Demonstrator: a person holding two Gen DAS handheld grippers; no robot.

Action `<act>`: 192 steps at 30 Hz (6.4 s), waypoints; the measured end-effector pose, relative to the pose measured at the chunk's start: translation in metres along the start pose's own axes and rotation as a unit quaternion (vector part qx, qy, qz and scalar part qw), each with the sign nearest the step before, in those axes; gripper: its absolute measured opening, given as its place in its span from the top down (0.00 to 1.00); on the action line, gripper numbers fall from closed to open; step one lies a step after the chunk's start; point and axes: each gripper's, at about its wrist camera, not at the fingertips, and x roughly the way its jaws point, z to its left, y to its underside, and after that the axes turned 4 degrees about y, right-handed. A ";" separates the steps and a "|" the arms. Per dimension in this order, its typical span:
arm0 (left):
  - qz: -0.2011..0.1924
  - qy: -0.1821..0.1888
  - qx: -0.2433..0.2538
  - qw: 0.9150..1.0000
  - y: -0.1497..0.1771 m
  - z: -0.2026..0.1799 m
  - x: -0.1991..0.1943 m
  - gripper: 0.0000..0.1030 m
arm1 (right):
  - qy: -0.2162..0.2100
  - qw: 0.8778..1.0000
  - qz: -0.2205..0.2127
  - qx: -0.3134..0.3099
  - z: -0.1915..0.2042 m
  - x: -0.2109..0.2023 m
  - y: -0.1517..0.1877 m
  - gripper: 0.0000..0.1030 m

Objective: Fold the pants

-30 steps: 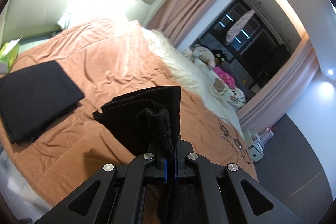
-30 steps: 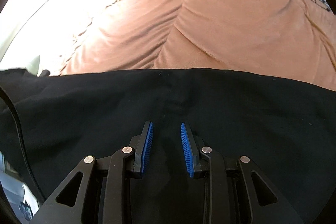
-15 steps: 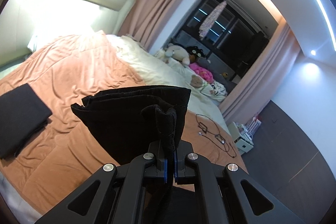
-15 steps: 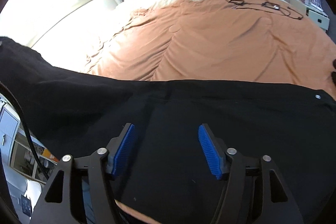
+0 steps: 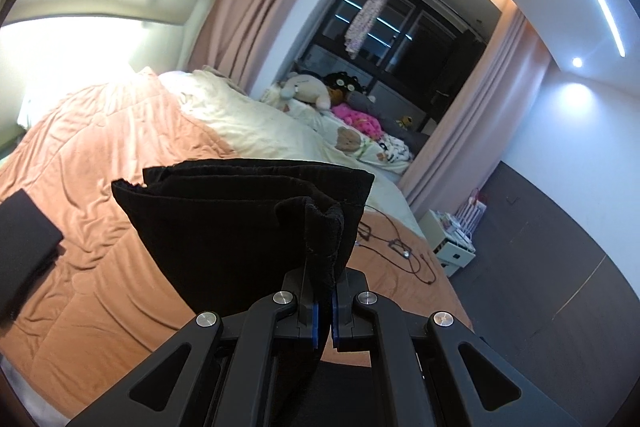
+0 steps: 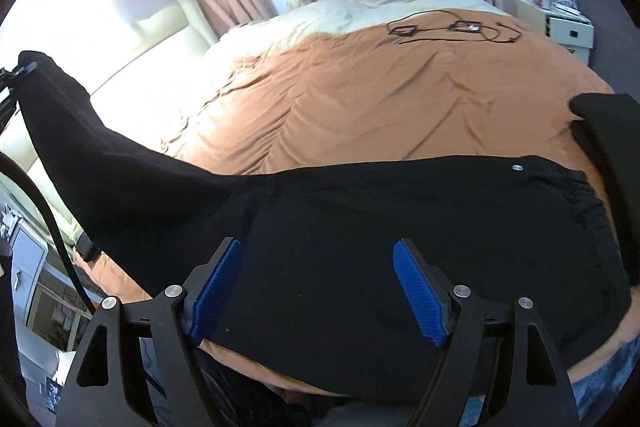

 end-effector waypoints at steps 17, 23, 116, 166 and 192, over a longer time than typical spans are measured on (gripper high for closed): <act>0.061 0.058 0.049 0.995 0.031 -0.100 0.070 0.96 | 0.014 0.995 -0.057 0.081 -0.083 -0.094 0.038 0.24; 0.093 0.085 0.062 0.990 0.052 -0.134 0.098 0.96 | 0.040 0.991 -0.064 0.107 -0.104 -0.112 0.060 0.24; 0.308 0.006 0.086 0.948 0.193 -0.021 0.146 0.20 | -0.035 0.960 -0.031 0.276 -0.194 -0.018 0.055 0.24; 0.415 0.044 -0.091 0.904 0.335 0.109 0.150 0.75 | 0.011 0.972 -0.059 0.228 -0.155 -0.048 0.033 0.98; 0.395 0.029 -0.071 0.915 0.323 0.107 0.135 0.78 | 0.059 0.961 -0.050 0.266 -0.190 -0.060 0.083 0.29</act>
